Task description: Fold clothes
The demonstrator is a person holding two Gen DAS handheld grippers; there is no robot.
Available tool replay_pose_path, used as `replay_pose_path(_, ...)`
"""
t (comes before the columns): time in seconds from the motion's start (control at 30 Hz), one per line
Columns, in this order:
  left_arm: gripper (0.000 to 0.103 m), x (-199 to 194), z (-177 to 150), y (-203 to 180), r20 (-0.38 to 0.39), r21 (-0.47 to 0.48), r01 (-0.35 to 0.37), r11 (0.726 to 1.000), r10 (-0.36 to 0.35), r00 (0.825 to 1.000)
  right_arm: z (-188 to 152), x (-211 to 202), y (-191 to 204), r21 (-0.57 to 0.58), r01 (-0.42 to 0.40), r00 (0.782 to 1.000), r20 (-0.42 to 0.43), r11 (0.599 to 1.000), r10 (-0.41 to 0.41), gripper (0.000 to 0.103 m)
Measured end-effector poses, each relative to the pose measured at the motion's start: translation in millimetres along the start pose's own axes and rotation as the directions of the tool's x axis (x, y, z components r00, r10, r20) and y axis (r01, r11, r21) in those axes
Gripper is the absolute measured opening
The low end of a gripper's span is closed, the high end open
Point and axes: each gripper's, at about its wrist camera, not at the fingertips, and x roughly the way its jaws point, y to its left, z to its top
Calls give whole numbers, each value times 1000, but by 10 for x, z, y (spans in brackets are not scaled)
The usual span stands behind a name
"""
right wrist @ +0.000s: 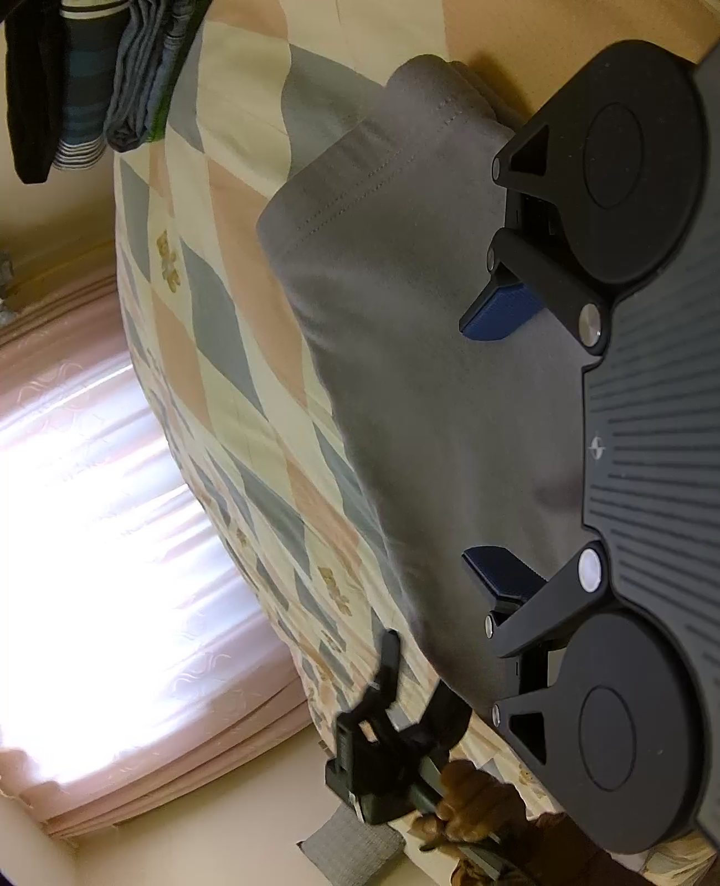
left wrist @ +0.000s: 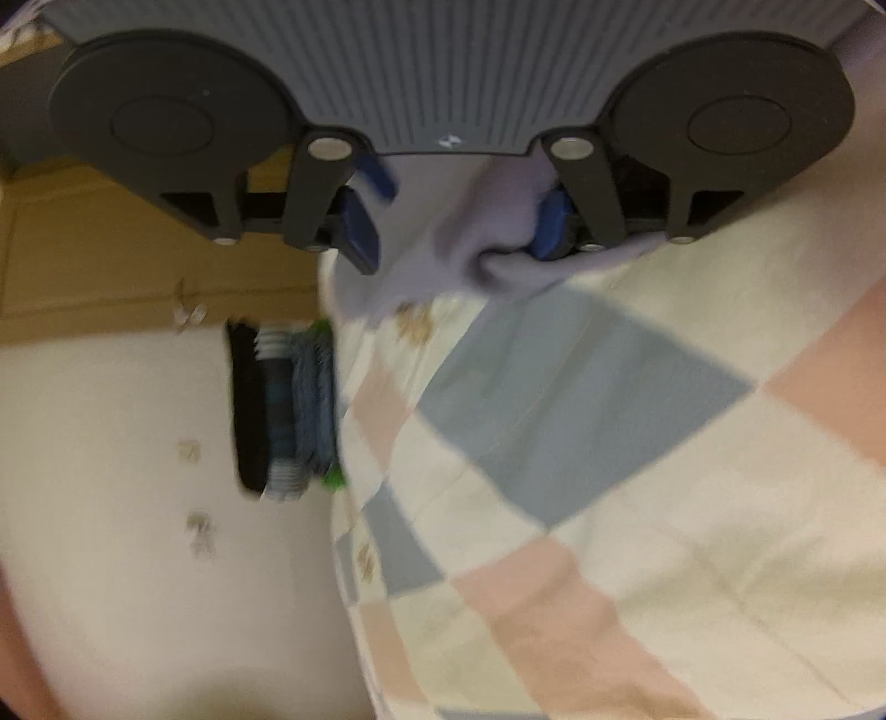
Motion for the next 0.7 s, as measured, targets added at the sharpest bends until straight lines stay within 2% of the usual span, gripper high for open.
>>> replay_pose_path(0.03, 55, -48, 34, 36, 31, -18, 23, 1000, -22, 999, 3, 2, -6, 4, -1, 1000, 3, 1000, 1, 85)
replay_pose_path(0.13, 42, -251, 99, 116, 171, -15, 32, 999, -29, 985, 17, 4, -13, 15, -1, 1000, 21, 1000, 0, 85)
replay_pose_path(0.23, 42, -374, 116, 187, 211, -55, 27, 998, -15, 977, 57, 10, -11, 17, 10, 999, 38, 1000, -10, 85)
replay_pose_path(0.3, 43, -393, -5, 56, 183, -1, 11, 1000, -11, 983, 84, 22, -7, 7, 29, 999, 34, 1000, -29, 85)
replay_pose_path(0.4, 50, -417, -197, -155, 138, 87, -10, 996, -2, 990, 118, -23, 1, -9, 34, 998, 51, 999, -33, 85)
replay_pose_path(0.47, 51, -402, -275, -235, 133, 125, -59, 990, 43, 990, 130, -50, 0, -13, 39, 997, 60, 999, -38, 85)
replay_pose_path(0.5, 51, -354, -284, -262, 133, 158, -113, 981, 92, 987, 127, -52, -3, -11, 40, 998, 58, 999, -39, 85)
replay_pose_path(0.53, 47, -303, -292, -289, 135, 192, -169, 967, 145, 980, 117, -45, -5, -9, 39, 998, 52, 999, -39, 85)
replay_pose_path(0.57, 37, -231, -294, -299, 133, 214, -232, 949, 207, 969, 105, -30, -4, -7, 38, 998, 43, 999, -38, 85)
replay_pose_path(0.6, 29, -155, -271, -308, 152, 246, -301, 921, 270, 951, 90, -5, 1, -9, 38, 999, 31, 999, -38, 85)
replay_pose_path(0.63, 16, -120, -242, -323, 192, 258, -366, 894, 324, 927, 73, 35, 13, -17, 45, 999, 17, 999, -44, 84)
replay_pose_path(0.7, 14, -241, -247, -366, 276, 239, -407, 881, 340, 899, 55, 104, 50, -45, 87, 996, -1, 995, -87, 81)
